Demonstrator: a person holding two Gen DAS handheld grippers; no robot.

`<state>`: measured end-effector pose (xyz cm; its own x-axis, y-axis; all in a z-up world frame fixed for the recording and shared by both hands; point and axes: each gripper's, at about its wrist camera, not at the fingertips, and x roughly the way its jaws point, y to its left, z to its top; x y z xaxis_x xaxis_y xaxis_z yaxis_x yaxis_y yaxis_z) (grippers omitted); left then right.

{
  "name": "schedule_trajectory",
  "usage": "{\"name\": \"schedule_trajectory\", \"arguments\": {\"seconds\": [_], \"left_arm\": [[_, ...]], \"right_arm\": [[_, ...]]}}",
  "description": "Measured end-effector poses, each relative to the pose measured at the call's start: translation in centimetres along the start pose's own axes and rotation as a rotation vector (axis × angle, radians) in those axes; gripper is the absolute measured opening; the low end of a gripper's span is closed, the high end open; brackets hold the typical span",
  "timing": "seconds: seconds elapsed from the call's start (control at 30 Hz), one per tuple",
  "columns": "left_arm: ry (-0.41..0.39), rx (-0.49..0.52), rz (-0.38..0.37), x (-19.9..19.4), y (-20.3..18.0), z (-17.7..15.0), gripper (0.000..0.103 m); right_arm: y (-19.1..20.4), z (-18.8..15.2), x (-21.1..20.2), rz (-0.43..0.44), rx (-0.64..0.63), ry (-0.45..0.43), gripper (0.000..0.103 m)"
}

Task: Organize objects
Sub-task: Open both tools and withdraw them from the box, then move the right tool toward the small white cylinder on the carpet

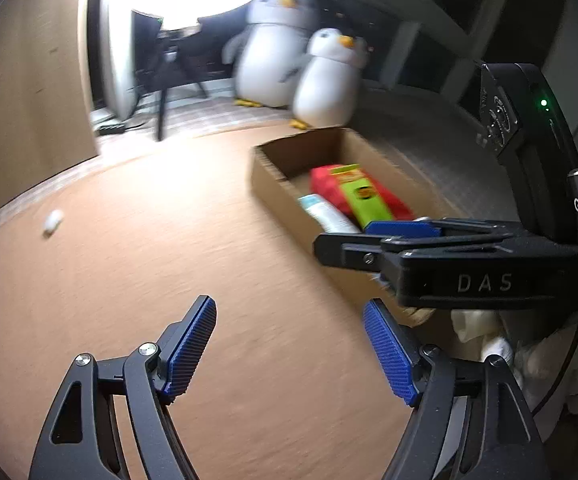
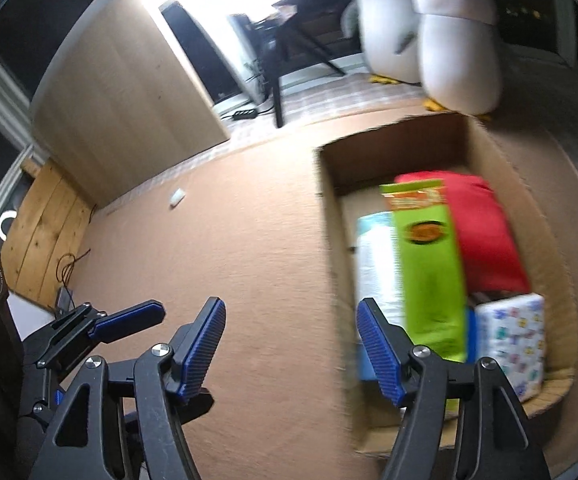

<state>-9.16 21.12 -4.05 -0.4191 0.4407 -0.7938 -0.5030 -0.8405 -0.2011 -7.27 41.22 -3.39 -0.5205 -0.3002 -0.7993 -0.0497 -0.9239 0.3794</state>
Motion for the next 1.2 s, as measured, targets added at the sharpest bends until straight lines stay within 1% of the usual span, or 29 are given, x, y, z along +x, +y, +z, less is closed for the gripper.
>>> {"name": "schedule_trajectory", "arguments": {"seconds": [0.1, 0.2, 0.37, 0.53, 0.7, 0.87, 1.07, 1.2], "left_arm": [[0.000, -0.034, 0.032, -1.2, 2.5, -1.2, 0.082], [-0.001, -0.061, 0.081, -2.2, 4.9, -2.3, 0.083], [-0.005, -0.131, 0.118, -4.3, 8.9, -4.4, 0.085], [-0.006, -0.183, 0.156, -5.8, 12.1, -6.2, 0.086], [-0.001, -0.251, 0.190, -7.5, 15.6, -9.2, 0.086], [0.014, -0.348, 0.210, -8.8, 19.1, -12.8, 0.086], [0.024, -0.427, 0.254, -10.0, 21.8, -16.4, 0.086], [0.030, -0.473, 0.259, -10.4, 23.0, -18.0, 0.086]], "right_arm": [[2.0, 0.3, 1.2, -0.013, -0.029, 0.016, 0.065], [4.0, 0.5, 2.4, -0.016, -0.056, 0.032, 0.065], [7.4, 1.1, 4.3, -0.018, -0.111, 0.051, 0.065], [10.6, 2.0, 6.4, -0.016, -0.168, 0.058, 0.065], [13.0, 2.9, 8.7, -0.014, -0.218, 0.066, 0.064], [15.0, 4.6, 11.6, -0.012, -0.247, 0.082, 0.064], [17.4, 6.9, 15.3, -0.023, -0.294, 0.079, 0.064], [18.6, 8.3, 18.0, -0.037, -0.314, 0.088, 0.064]]}}
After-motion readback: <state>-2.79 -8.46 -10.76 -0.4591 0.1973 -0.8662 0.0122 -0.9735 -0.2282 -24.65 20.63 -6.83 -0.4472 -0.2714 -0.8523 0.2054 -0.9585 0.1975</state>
